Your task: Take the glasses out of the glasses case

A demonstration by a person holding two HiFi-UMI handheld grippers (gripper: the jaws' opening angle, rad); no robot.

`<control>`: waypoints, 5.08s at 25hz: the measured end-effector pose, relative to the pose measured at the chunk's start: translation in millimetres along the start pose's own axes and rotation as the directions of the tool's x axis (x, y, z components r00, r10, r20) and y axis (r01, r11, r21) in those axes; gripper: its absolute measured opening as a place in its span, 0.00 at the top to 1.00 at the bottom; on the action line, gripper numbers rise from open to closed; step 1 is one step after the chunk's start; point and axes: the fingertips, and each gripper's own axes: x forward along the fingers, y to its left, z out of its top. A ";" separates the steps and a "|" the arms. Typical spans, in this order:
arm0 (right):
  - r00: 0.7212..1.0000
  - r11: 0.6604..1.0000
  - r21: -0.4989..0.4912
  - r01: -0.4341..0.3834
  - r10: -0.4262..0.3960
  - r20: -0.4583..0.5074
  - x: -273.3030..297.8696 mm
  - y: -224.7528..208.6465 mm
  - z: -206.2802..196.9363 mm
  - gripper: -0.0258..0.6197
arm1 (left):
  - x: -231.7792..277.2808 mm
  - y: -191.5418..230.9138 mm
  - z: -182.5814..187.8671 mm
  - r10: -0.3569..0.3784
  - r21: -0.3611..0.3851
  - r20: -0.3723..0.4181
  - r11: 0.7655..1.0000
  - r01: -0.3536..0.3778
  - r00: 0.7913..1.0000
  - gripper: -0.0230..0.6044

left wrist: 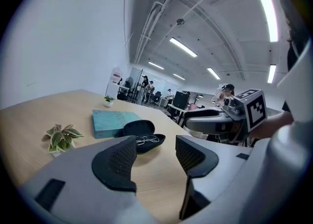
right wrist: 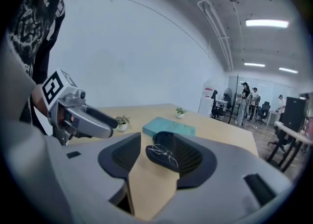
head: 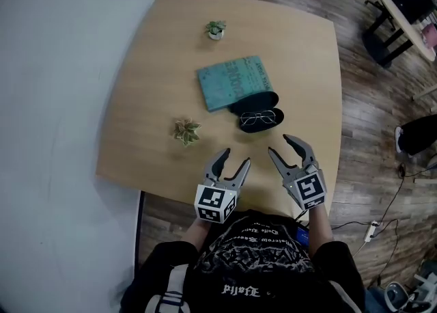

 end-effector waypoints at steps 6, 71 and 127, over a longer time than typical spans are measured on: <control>0.999 0.992 -0.122 -0.032 0.028 -0.035 27.4 -17.9 16.8 0.62 | 0.1 7.7 -4.4 0.014 -0.015 -0.011 1.000 -0.014 1.000 0.55; 0.790 0.798 -0.367 -0.478 0.208 -0.576 167.2 -30.6 -104.8 0.81 | 41.2 57.1 -38.5 0.046 -0.031 -0.164 0.998 -0.052 0.985 0.55; 0.994 0.950 -0.305 0.068 -0.092 -0.066 -74.0 -20.2 13.1 0.82 | -27.5 -85.5 -9.6 -0.061 0.095 0.008 0.994 0.060 0.998 0.55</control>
